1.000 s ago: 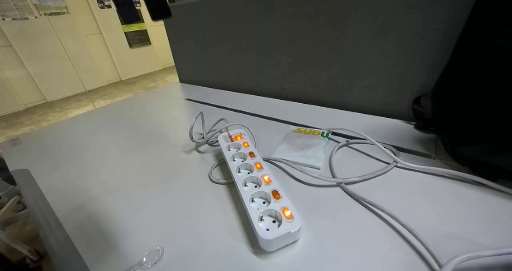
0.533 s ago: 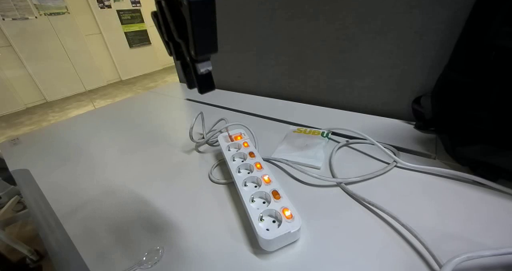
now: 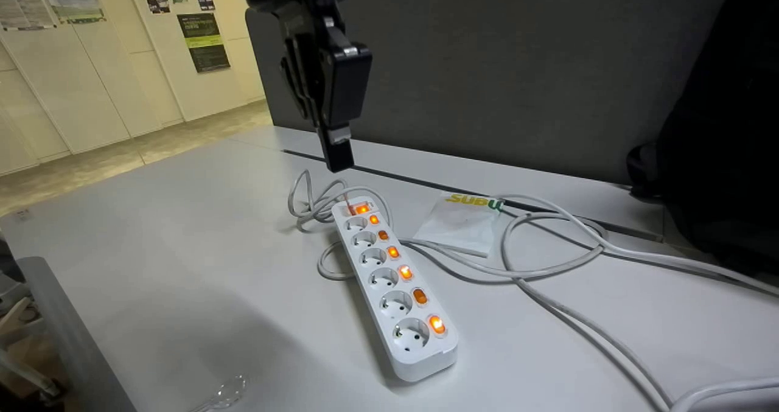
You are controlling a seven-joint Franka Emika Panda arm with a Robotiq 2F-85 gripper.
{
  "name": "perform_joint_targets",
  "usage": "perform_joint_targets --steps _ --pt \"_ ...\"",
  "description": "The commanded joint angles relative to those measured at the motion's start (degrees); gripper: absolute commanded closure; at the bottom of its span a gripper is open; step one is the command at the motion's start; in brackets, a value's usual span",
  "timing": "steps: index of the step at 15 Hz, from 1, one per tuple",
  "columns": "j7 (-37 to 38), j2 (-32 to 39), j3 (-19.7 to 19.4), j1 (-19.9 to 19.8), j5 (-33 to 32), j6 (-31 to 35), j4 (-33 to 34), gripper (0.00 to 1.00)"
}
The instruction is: Turn on the second switch from the right of the adapter
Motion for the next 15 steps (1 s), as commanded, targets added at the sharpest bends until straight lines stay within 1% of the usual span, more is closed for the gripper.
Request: perform_joint_targets --steps 1,3,5,10,12,15 --pt "0.01 -0.02 -0.77 0.87 -0.04 -0.13 0.08 1.00" --pt "0.11 0.58 -0.79 0.96 0.24 0.48 -0.14 1.00" --pt "1.52 3.09 -1.36 0.47 0.23 1.33 1.14 1.00" --pt "3.86 10.16 -4.12 -0.34 -0.08 7.52 4.15 1.00" --pt "4.88 13.29 -5.50 -0.23 0.13 10.63 5.51 1.00" --pt "5.92 17.67 -7.17 0.45 1.12 13.05 7.58 1.00"
